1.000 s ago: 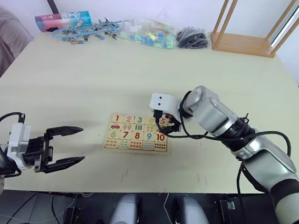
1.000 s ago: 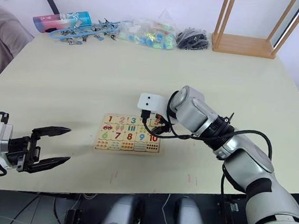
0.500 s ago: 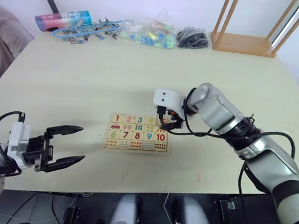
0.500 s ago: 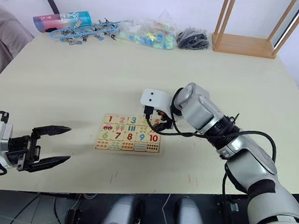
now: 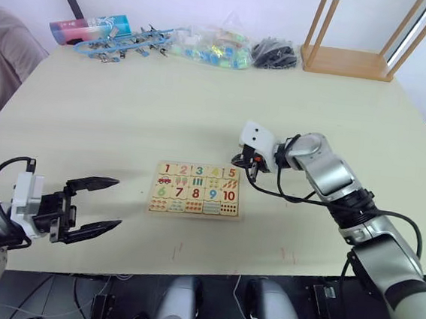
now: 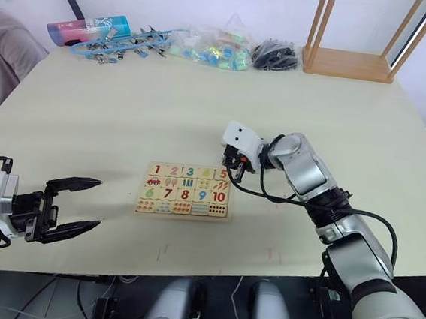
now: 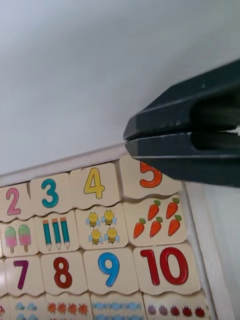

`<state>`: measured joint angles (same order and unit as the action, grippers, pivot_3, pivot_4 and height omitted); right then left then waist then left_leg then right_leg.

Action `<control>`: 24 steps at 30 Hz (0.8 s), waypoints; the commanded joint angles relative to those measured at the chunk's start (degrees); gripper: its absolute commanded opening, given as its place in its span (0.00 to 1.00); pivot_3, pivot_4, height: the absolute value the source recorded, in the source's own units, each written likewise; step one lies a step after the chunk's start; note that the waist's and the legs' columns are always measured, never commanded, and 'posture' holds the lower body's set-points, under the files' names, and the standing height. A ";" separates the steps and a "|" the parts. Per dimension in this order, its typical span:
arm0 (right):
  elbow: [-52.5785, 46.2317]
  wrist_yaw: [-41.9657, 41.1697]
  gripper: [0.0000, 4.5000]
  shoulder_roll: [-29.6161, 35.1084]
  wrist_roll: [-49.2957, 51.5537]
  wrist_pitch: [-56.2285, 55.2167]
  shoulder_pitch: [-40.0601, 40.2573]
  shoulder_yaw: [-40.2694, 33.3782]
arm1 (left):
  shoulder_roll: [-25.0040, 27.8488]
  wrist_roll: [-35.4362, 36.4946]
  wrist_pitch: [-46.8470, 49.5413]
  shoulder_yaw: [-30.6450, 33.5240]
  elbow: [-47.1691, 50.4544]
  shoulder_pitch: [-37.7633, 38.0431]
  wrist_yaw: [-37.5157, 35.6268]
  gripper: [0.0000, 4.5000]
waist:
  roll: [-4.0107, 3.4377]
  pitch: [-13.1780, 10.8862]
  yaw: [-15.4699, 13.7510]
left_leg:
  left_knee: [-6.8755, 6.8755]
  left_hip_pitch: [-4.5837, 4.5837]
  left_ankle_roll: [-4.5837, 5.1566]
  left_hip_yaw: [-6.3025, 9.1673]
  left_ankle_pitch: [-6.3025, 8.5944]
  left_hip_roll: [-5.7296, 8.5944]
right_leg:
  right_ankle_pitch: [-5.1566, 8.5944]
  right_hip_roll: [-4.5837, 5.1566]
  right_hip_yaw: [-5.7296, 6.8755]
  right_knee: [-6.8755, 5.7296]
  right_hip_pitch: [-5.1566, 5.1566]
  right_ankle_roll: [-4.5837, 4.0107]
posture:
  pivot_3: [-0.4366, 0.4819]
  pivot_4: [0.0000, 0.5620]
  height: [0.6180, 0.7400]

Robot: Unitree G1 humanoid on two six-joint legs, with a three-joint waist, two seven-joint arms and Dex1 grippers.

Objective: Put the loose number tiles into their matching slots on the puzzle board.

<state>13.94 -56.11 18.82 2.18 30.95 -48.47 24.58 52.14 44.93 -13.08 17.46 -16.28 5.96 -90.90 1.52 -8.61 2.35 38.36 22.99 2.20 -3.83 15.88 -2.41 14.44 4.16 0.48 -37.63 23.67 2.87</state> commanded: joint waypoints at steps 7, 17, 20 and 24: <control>1.31 0.66 0.01 -2.42 1.67 -6.78 1.72 -3.09 | 0.49 0.23 0.02 0.17 0.23 -0.76 -1.60 1.00 | -0.01 -0.01 0.00 | -0.01 0.00 0.00 -0.01 0.00 0.00 | 0.00 -0.01 0.00 0.01 0.00 0.00 | 0.48 0.27 0.98; 6.26 1.48 0.01 -3.85 0.95 -12.13 3.49 -3.52 | 0.39 0.17 0.05 0.16 0.13 -1.00 -1.60 1.00 | -0.03 -0.02 0.00 | 0.01 -0.01 0.00 -0.02 0.00 0.00 | 0.00 -0.03 -0.01 -0.01 -0.01 0.01 | 0.48 0.27 0.98; 7.68 1.34 0.01 -3.81 0.87 -13.23 3.18 -3.81 | 0.39 0.15 0.09 0.16 0.16 -1.03 -1.60 1.00 | -0.03 -0.02 0.00 | 0.00 -0.01 0.00 -0.02 0.00 0.00 | 0.00 -0.04 -0.01 -0.01 -0.01 0.01 | 0.48 0.27 0.98; 8.14 0.97 0.01 -3.90 0.82 -13.90 3.35 -3.96 | 0.55 0.24 0.01 0.21 0.12 -0.94 -1.60 1.00 | -0.03 -0.02 0.00 | 0.00 -0.01 0.00 -0.03 0.00 0.00 | 0.00 -0.04 -0.01 -0.01 -0.01 0.01 | 0.48 0.27 0.98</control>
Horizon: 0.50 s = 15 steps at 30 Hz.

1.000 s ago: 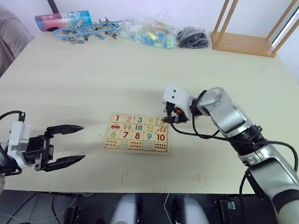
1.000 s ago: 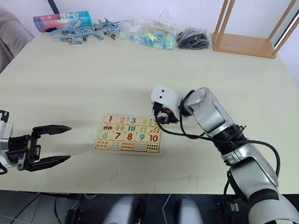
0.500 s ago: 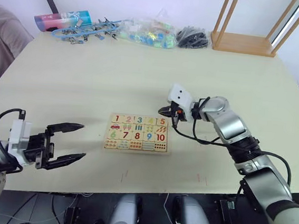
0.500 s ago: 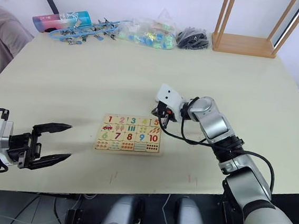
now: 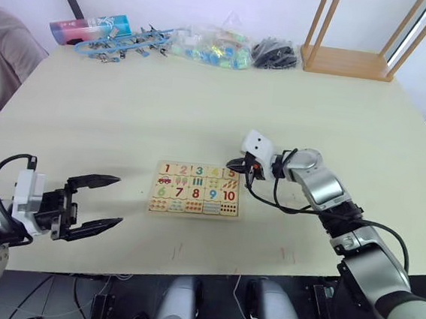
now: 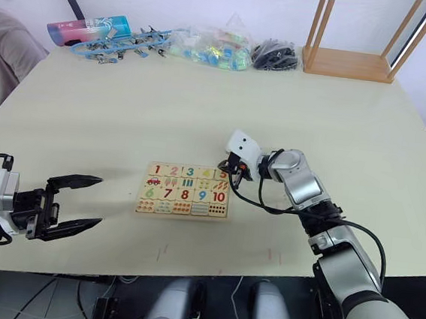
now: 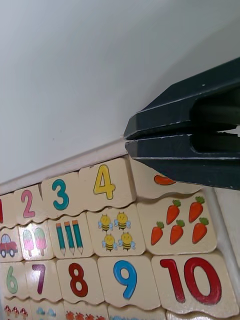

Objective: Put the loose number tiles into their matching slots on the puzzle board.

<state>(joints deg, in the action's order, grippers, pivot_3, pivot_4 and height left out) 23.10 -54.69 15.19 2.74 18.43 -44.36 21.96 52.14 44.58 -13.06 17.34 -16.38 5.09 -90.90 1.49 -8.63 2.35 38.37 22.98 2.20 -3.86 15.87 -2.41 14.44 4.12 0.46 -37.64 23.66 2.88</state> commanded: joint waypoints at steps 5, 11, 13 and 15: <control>-1.41 -0.83 0.01 -0.53 0.69 -1.86 -0.17 -1.53 | 0.72 0.58 0.03 0.31 0.20 -0.08 -1.60 1.00 | 0.00 0.00 -0.01 | 0.00 0.00 0.00 0.01 0.00 0.00 | 0.00 0.00 0.00 0.00 0.00 0.00 | 0.48 0.27 0.98; -1.49 -1.05 0.01 -0.72 0.67 -2.26 0.00 -1.76 | 0.88 0.57 0.28 0.07 0.22 -0.35 -1.60 1.00 | 0.00 0.00 -0.02 | 0.00 0.00 0.00 0.01 0.00 0.00 | 0.00 0.00 0.00 -0.01 0.00 0.00 | 0.48 0.27 0.98; -1.50 -1.04 0.01 -0.76 0.60 -2.33 0.08 -1.75 | 0.99 0.58 0.32 0.02 0.16 -0.49 -1.60 1.00 | 0.00 0.00 -0.02 | 0.00 0.00 0.00 0.01 0.00 0.00 | 0.00 0.00 0.00 -0.01 0.00 0.00 | 0.48 0.27 0.98; -1.53 -1.05 0.01 -0.77 0.48 -2.40 0.25 -1.68 | 1.09 0.64 0.34 0.00 0.13 -0.54 -1.60 1.00 | 0.00 0.00 -0.01 | 0.00 0.00 0.00 0.01 0.00 0.00 | 0.00 -0.01 0.00 -0.01 0.00 0.00 | 0.48 0.27 0.98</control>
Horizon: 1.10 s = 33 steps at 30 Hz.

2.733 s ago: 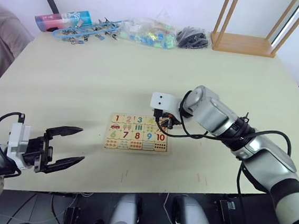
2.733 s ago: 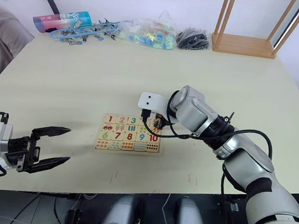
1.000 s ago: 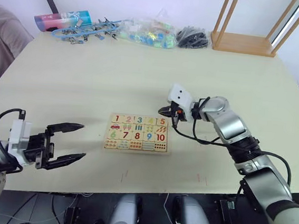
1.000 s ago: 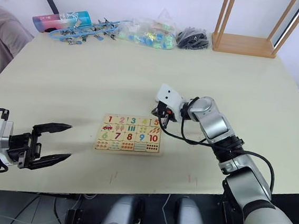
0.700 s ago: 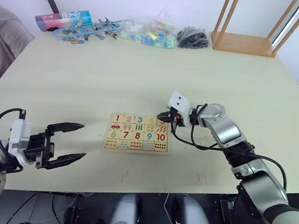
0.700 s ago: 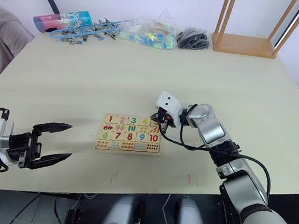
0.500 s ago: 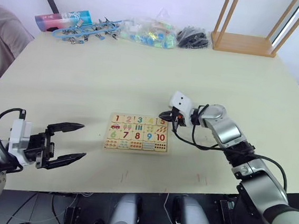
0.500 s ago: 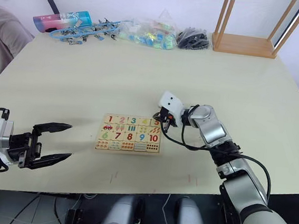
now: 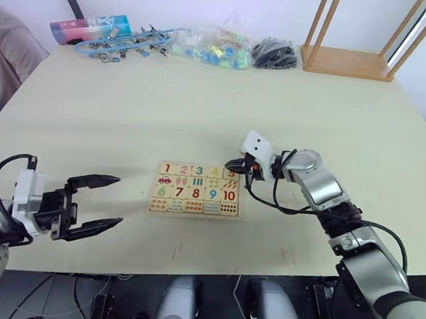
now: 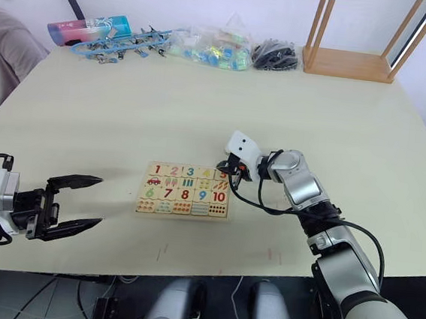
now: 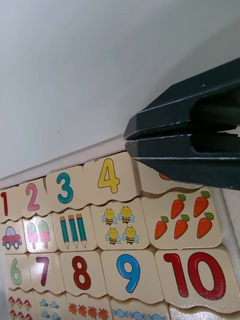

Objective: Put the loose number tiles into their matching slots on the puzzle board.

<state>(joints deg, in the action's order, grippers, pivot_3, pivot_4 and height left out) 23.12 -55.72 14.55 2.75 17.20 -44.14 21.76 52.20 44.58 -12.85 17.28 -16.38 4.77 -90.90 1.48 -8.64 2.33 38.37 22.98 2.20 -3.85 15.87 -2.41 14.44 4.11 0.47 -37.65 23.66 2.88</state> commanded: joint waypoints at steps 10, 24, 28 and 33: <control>-4.66 -0.04 0.01 -0.19 2.44 -1.42 1.84 -3.47 | 0.92 0.62 0.35 0.35 0.22 0.00 -1.60 1.00 | 0.01 0.01 -0.01 | 0.00 0.00 0.00 0.00 0.00 0.00 | 0.00 0.00 0.00 0.00 0.00 0.00 | 0.48 0.27 0.98; -30.76 1.32 0.01 7.61 13.04 4.78 16.20 -14.39 | -2.88 -2.41 3.34 4.08 -0.98 -0.31 1.73 1.00 | 0.15 0.09 -0.40 | 0.01 -0.03 0.00 0.02 0.00 0.00 | 0.00 0.01 0.01 0.02 -0.07 0.01 | 0.48 0.27 0.98; -37.62 4.16 0.01 10.58 15.39 7.11 23.27 -18.70 | -3.80 -4.03 5.31 5.01 -1.61 -0.13 4.48 1.00 | 0.15 0.09 -0.46 | 0.01 -0.05 0.01 0.03 0.00 0.00 | 0.00 0.01 0.00 0.00 -0.09 0.01 | 0.48 0.27 0.98; -41.73 6.40 0.01 12.25 19.23 4.08 35.64 -27.32 | -5.68 -6.47 8.00 5.63 -3.37 -1.32 11.49 1.00 | 0.18 0.11 -1.46 | 0.01 -0.07 0.01 0.04 0.01 0.01 | 0.00 0.01 0.01 0.04 -0.13 0.02 | 0.48 0.27 0.98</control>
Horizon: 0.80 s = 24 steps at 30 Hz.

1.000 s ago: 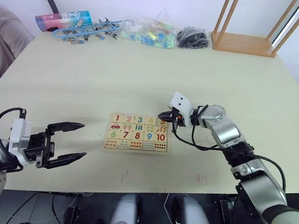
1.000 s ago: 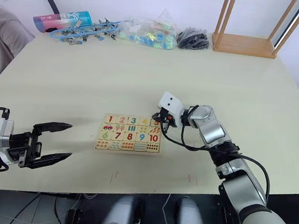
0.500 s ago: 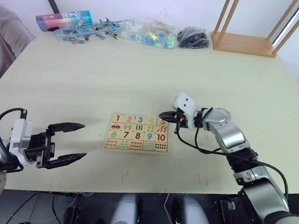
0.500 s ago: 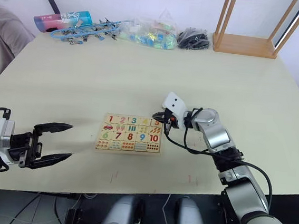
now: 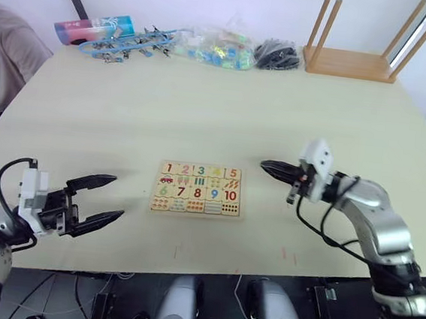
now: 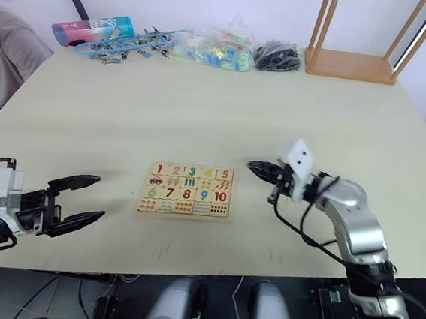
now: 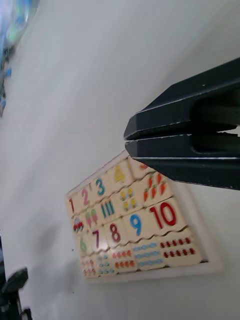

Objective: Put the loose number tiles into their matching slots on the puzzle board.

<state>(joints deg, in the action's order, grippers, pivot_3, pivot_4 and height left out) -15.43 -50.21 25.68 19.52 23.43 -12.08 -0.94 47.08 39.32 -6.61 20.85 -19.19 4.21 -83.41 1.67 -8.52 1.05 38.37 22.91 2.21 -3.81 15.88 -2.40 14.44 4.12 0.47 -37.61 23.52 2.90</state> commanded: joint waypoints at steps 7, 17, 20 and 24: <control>-2.15 -2.59 0.69 3.84 6.34 -9.53 16.35 -13.40 | -1.75 -5.48 1.80 1.64 -1.59 -0.54 7.64 1.00 | 0.00 0.00 -0.32 | 0.03 -0.12 0.00 -0.04 -0.01 0.00 | 0.00 -0.02 -0.04 -0.02 -0.09 0.01 | 0.48 0.27 0.98; 6.57 -8.75 0.99 5.61 8.20 -23.08 27.43 -22.57 | -2.07 -10.74 0.63 2.48 -3.95 -1.81 15.24 1.00 | 0.02 0.02 -0.43 | 0.04 -0.21 0.01 -0.08 -0.01 -0.03 | 0.00 -0.06 -0.13 -0.02 -0.12 0.01 | 0.48 0.27 0.98; 7.60 -8.88 0.99 5.42 8.38 -24.68 28.08 -22.41 | -2.24 -11.26 0.23 2.50 -4.74 -2.24 15.56 1.00 | 0.01 0.01 -0.39 | 0.04 -0.22 0.00 -0.10 -0.01 -0.05 | 0.01 -0.07 -0.14 -0.02 -0.12 -0.01 | 0.48 0.27 0.98; 8.04 -8.68 0.99 4.78 8.58 -26.04 28.62 -21.54 | -2.31 -12.50 -1.27 1.86 -5.42 -2.54 15.73 1.00 | 0.01 0.01 -0.42 | 0.04 -0.22 0.00 -0.11 -0.01 -0.05 | 0.01 -0.06 -0.15 -0.02 -0.12 0.00 | 0.48 0.27 0.98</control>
<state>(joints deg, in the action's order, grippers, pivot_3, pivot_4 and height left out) -6.65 -58.67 30.72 27.08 -0.86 16.05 -21.76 44.65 27.67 -6.05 21.92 -24.61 1.96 -67.74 1.68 -8.51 0.63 38.42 22.69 2.21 -3.92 15.87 -2.45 14.45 4.07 0.32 -37.63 23.40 2.89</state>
